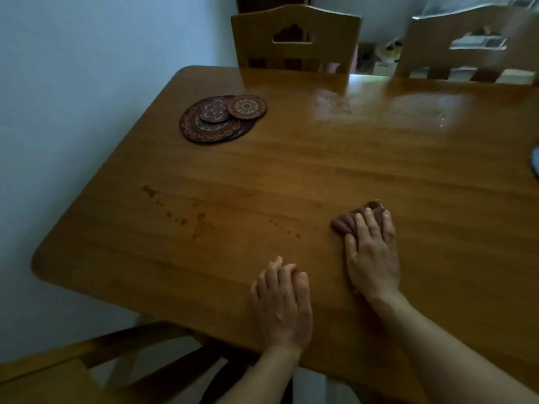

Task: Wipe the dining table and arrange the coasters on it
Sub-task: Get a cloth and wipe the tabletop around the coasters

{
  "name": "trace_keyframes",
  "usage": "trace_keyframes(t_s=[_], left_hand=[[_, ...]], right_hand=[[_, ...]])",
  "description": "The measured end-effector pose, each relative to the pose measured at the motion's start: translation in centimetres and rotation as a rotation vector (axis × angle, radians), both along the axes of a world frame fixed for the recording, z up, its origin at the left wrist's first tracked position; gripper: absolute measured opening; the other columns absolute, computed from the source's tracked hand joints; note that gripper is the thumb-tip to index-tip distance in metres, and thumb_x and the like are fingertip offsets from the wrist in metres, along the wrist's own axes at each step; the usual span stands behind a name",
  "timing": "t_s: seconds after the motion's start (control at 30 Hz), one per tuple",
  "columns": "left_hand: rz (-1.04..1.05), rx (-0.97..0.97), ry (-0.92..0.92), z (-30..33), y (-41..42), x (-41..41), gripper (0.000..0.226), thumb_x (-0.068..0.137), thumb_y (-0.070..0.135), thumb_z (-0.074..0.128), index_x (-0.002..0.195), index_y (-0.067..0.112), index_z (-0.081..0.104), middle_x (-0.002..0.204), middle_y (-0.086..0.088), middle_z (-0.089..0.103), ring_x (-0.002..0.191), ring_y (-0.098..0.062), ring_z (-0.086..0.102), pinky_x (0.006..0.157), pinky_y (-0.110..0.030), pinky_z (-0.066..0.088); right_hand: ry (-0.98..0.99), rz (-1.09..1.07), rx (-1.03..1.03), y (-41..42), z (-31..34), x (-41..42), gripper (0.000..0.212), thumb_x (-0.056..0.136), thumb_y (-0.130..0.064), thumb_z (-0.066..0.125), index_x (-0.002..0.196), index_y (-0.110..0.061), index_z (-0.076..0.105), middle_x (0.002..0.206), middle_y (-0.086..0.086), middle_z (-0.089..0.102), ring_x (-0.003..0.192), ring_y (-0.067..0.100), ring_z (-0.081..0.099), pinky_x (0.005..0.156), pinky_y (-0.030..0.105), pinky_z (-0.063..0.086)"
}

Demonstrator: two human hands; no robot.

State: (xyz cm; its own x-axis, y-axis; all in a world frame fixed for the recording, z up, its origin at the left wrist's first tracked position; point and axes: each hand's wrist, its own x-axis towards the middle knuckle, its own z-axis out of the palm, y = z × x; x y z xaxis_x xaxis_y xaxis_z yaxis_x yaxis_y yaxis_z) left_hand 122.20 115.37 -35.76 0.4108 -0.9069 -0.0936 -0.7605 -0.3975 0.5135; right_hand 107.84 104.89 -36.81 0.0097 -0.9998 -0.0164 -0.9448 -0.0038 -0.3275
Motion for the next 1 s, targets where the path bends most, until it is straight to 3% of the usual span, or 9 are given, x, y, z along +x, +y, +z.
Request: trace_keyframes(t_s=[0.13,0.3,0.43,0.57,0.7,0.8,0.9,1.0], left_hand=[[-0.034,-0.177,0.069,0.5,-1.6,7.1,0.048,0.096,0.051,0.015,0.104,0.031,0.058,0.103,0.015,0.055,0.096,-0.005,0.044,0.092,-0.031,0.037],[-0.114,-0.196,-0.009,-0.8,-3.9,11.3,0.040,0.097,0.042,0.024,0.100,0.024,0.059,0.097,0.008,0.055,0.091,-0.012,0.048,0.084,-0.036,0.046],[-0.212,-0.222,-0.007,-0.8,-5.6,8.5,0.028,0.091,0.031,0.035,0.099,0.022,0.060,0.097,0.004,0.057,0.090,-0.016,0.051,0.080,-0.034,0.047],[-0.327,-0.275,0.019,-0.2,-7.0,4.9,0.025,0.087,0.027,0.041,0.102,0.025,0.061,0.103,0.006,0.059,0.098,-0.014,0.052,0.088,-0.033,0.041],[-0.421,-0.230,0.083,0.1,-9.6,2.5,0.032,0.094,0.029,0.041,0.121,0.025,0.058,0.126,0.008,0.055,0.121,-0.010,0.046,0.108,-0.031,0.033],[-0.408,-0.161,0.107,0.2,-13.6,1.3,0.037,0.098,0.025,0.046,0.135,0.023,0.051,0.144,0.006,0.045,0.137,-0.010,0.034,0.118,-0.032,0.022],[-0.381,-0.098,0.124,0.7,-18.4,0.3,0.046,0.100,0.027,0.043,0.145,0.022,0.039,0.156,0.005,0.030,0.146,-0.011,0.019,0.122,-0.035,0.014],[-0.342,-0.037,0.017,0.7,-23.2,1.3,0.054,0.102,0.034,0.036,0.153,0.023,0.022,0.164,0.006,0.010,0.150,-0.010,0.000,0.122,-0.033,-0.003]], right_hand=[[0.016,0.019,0.011,-2.1,0.4,6.1,0.057,0.102,-0.041,0.030,0.153,-0.017,0.027,0.163,0.002,0.015,0.150,0.022,-0.008,0.122,0.036,-0.002],[0.012,0.292,-0.019,0.9,0.6,9.5,0.054,0.100,-0.041,0.033,0.151,-0.023,0.034,0.160,-0.003,0.024,0.150,0.019,0.000,0.122,0.039,0.006],[0.099,0.520,-0.027,4.9,0.4,5.7,0.053,0.096,-0.042,0.034,0.145,-0.026,0.043,0.155,-0.005,0.033,0.150,0.020,0.014,0.117,0.041,0.018],[0.115,0.334,-0.020,5.3,0.4,-0.5,0.054,0.094,-0.042,0.036,0.145,-0.023,0.042,0.154,-0.003,0.035,0.149,0.020,0.015,0.115,0.043,0.026],[0.072,0.035,-0.002,2.3,0.1,-4.3,0.052,0.098,-0.037,0.040,0.147,-0.019,0.039,0.159,-0.001,0.026,0.150,0.016,0.003,0.119,0.041,0.016],[0.044,-0.122,0.019,-1.0,0.1,-5.3,0.054,0.099,-0.033,0.043,0.151,-0.021,0.033,0.161,-0.003,0.021,0.150,0.015,-0.003,0.120,0.036,0.008],[0.038,-0.219,0.005,-5.0,0.0,-5.5,0.053,0.100,-0.034,0.039,0.151,-0.020,0.033,0.162,-0.001,0.019,0.150,0.020,0.000,0.121,0.039,0.009],[0.047,-0.277,-0.015,-10.0,0.1,-5.1,0.054,0.101,-0.036,0.033,0.151,-0.017,0.031,0.162,0.003,0.019,0.150,0.025,0.001,0.122,0.040,0.007]])
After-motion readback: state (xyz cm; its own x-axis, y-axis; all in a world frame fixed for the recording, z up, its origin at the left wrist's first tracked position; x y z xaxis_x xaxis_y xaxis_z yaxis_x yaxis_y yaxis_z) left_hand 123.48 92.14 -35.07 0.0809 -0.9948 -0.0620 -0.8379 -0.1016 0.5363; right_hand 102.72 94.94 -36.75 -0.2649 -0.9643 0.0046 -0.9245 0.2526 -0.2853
